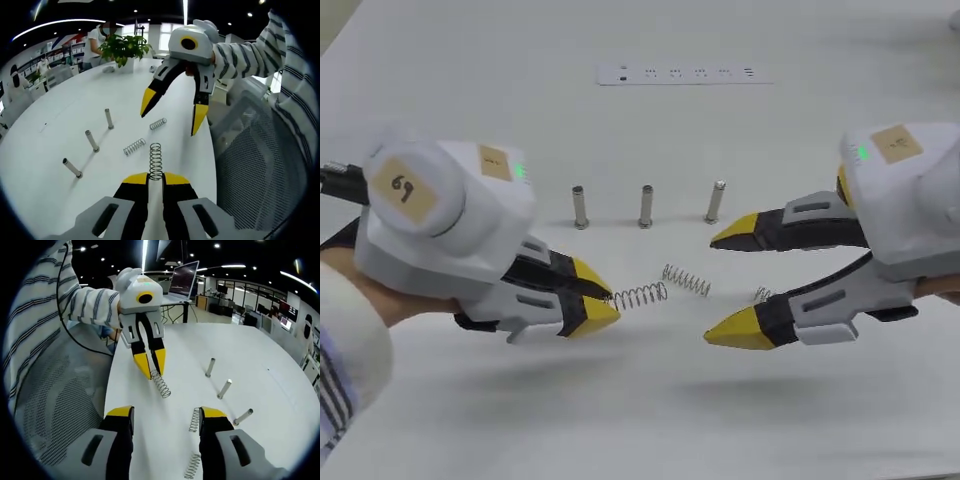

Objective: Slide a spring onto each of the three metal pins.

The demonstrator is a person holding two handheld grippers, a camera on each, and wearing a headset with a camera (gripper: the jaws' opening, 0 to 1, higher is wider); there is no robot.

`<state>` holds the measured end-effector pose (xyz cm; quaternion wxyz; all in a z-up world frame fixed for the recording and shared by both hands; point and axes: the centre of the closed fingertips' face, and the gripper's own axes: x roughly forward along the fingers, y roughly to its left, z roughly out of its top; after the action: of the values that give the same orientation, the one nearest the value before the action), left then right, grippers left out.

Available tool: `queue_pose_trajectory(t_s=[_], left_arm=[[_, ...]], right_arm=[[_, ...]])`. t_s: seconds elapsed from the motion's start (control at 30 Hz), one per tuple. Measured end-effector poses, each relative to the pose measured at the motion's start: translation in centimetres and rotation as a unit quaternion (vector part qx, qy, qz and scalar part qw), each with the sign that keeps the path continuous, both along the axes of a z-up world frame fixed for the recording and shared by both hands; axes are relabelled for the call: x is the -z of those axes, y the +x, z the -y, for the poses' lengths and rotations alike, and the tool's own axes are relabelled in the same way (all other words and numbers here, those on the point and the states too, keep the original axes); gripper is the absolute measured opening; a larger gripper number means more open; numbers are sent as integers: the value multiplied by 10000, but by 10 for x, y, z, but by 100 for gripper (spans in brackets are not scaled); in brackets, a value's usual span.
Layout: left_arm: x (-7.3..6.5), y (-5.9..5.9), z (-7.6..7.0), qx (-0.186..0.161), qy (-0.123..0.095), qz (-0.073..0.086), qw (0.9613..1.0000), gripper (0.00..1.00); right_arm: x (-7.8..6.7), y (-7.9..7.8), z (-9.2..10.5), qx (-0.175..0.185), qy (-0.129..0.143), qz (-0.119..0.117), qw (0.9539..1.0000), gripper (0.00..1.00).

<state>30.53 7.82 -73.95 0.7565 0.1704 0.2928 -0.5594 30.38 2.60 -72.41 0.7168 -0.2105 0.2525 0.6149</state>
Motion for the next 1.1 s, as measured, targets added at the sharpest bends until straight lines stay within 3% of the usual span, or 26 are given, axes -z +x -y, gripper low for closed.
queue_pose_trajectory(t_s=[0.43,0.6,0.73,1.1], left_arm=[[2,-4,14,96,-138,-87,9998,2],[3,-9,19,192,-137,-107,9997,2],[1,-10,22,201,-176,-106,9996,2],[0,-13,24,147,-282,-130,9994,2]], right_arm=[[7,-2,-4,-80,-45,-110,9999,42],[12,-6,-9,-167,-60,-189,9997,29],[13,-7,-11,-229,-62,-197,9995,28],[18,-12,-9,-351,-161,-314,9988,12]])
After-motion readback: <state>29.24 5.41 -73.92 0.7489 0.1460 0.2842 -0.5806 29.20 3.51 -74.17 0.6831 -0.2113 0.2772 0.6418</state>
